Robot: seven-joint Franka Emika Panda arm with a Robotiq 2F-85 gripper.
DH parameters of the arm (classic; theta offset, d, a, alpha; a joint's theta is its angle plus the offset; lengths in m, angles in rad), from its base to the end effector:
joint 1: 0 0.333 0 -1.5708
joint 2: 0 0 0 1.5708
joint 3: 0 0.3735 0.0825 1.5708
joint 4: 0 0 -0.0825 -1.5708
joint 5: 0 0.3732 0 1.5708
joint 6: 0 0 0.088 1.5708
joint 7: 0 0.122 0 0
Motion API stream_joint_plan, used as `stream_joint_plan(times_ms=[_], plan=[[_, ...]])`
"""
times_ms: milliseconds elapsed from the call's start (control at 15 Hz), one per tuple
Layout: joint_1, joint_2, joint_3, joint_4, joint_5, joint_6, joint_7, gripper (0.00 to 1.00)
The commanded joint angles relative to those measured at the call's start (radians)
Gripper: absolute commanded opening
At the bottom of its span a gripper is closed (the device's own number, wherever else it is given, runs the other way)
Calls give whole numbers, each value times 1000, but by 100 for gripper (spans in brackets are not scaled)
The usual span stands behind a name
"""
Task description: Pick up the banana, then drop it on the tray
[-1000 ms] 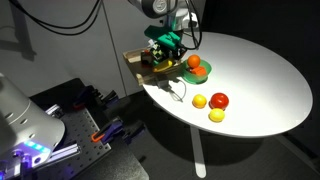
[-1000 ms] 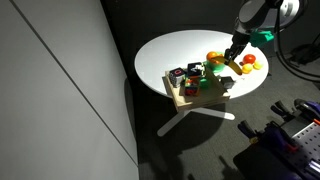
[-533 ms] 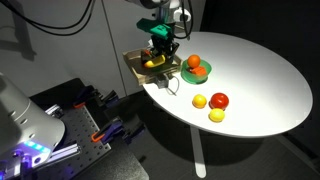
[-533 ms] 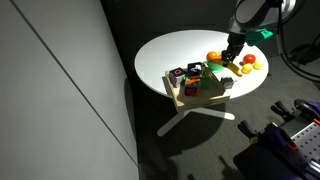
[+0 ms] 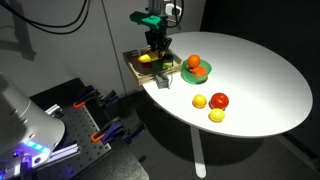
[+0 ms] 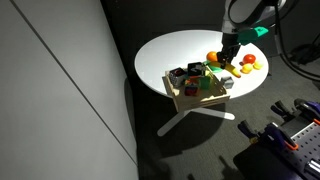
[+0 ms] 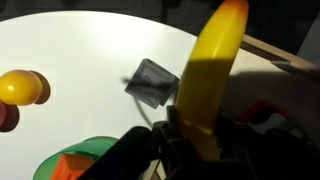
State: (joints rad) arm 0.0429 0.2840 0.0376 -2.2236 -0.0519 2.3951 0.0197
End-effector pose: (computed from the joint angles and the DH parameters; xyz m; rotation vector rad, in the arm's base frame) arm 0.5435 0.0426 0.2856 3.1049 0.1553 -0.1724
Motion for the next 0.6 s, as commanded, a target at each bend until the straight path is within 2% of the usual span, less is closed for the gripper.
stream_joint_plan(times_ms=[0, 533], plan=[[40, -1, -9, 28, -28, -55, 101, 16], [98, 27, -9, 34, -24, -75, 260, 16]])
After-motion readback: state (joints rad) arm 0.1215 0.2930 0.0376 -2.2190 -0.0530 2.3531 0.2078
